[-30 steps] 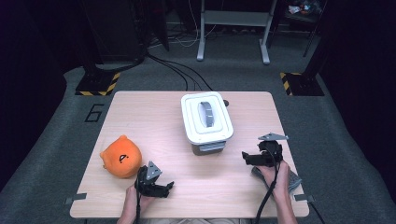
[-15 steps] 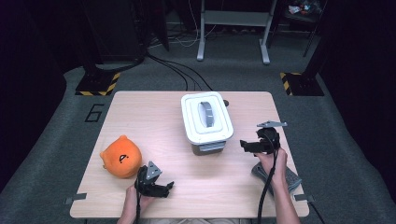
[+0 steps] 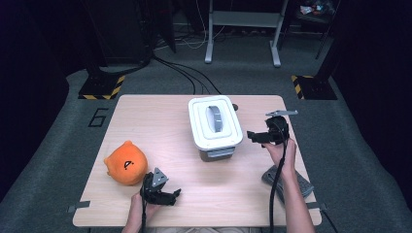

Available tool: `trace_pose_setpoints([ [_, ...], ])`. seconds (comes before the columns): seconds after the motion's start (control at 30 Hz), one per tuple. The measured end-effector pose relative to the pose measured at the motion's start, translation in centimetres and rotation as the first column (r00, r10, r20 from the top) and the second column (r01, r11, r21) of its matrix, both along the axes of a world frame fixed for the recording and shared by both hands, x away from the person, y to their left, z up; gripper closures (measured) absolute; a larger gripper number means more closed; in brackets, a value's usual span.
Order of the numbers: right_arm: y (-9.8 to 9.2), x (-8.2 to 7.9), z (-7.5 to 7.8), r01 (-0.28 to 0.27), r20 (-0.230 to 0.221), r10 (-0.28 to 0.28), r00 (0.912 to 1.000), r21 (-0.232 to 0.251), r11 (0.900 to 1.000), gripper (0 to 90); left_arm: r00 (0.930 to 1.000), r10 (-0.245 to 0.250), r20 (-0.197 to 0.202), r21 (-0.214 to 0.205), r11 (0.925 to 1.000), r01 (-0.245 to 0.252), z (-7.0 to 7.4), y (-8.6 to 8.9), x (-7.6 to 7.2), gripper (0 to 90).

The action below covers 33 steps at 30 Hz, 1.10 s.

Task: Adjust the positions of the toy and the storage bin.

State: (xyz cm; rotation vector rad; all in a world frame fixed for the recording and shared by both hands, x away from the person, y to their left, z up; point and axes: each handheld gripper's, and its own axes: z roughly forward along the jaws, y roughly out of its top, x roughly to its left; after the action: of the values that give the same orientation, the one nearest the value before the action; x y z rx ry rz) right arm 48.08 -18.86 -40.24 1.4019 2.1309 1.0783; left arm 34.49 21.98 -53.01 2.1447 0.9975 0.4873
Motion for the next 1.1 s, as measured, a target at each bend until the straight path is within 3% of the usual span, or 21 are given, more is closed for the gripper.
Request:
trace_pose_setpoints([
  [0.4,3.9,1.5,2.0,-0.071,0.024,0.071,0.9972,0.0,0.9975,0.0,1.0,-0.001,0.004,0.0,1.0,0.001,0.0,0.0,0.0,8.7],
  [0.77,8.1,2.6,2.5,-0.144,0.028,0.144,0.9891,-0.021,0.9894,0.7,1.0,0.0,-0.005,-0.007,1.0,0.0,-0.1,0.1,0.1,8.7],
  [0.93,10.3,2.8,2.6,-0.151,0.039,0.153,0.9875,-0.043,0.9876,8.6,1.0,-0.003,-0.004,-0.002,1.0,0.003,0.0,0.1,0.1,8.6],
  [1.1,11.8,3.1,2.5,-0.164,0.06,0.169,0.9838,-0.078,0.9834,23.9,1.0,-0.005,-0.005,-0.002,1.0,0.005,0.0,0.1,0.1,8.7],
])
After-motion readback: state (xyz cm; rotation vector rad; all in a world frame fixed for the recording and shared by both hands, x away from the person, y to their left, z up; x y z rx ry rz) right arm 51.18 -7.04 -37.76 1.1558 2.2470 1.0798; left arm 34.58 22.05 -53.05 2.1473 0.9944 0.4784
